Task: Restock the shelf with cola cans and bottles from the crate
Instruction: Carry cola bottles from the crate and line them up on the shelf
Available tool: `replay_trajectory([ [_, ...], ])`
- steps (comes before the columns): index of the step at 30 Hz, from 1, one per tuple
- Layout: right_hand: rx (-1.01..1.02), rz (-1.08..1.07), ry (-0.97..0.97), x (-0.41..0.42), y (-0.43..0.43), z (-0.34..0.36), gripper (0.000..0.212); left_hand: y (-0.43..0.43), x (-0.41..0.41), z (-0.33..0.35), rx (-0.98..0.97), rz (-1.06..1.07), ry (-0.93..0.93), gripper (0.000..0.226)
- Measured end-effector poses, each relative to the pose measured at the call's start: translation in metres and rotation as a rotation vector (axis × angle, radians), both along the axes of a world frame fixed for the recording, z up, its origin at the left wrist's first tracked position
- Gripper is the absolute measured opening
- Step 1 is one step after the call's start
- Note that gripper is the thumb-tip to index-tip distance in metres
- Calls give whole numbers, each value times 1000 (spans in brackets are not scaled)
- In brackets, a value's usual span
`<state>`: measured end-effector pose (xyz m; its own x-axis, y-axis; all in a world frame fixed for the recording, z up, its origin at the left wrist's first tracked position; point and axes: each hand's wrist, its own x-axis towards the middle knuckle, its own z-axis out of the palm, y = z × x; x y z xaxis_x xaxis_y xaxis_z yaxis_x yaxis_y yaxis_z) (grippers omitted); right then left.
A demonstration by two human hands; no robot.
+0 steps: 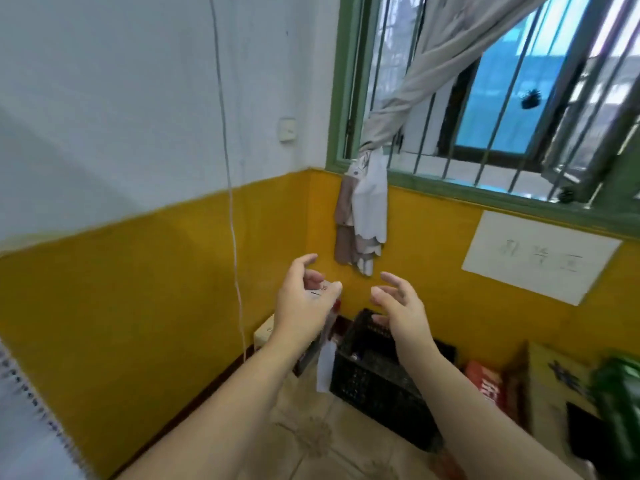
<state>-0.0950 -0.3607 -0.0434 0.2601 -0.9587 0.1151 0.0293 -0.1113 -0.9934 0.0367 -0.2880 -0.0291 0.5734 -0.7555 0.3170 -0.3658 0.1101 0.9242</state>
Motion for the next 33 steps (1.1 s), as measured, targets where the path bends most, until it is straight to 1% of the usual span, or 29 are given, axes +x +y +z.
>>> replay_trajectory([
  [3, 37, -108, 50, -9, -59, -5, 31, -70, 2, -8, 45, -125, 47, 44],
  [6, 71, -208, 85, -17, -104, -14, 27, -133, 6, -13, 104, -235, 10, 38],
  [11, 170, -354, 100, -46, -162, -45, 24, -220, -5, -39, 195, -412, 25, 36],
  [16, 248, -469, 129, -80, -226, -80, 26, -297, -29, -73, 291, -545, 37, 38],
  [19, 300, -509, 128, -96, -273, -109, 25, -344, -44, -97, 360, -587, 32, 40],
  [24, 424, -502, 89, -113, -374, -162, 28, -441, -65, -142, 505, -593, 13, 45],
  [28, 511, -467, 162, -129, -449, -206, 33, -514, -75, -184, 660, -557, 10, 45],
  [33, 654, -447, 245, -141, -516, -282, 32, -571, -74, -264, 827, -548, 14, 49],
])
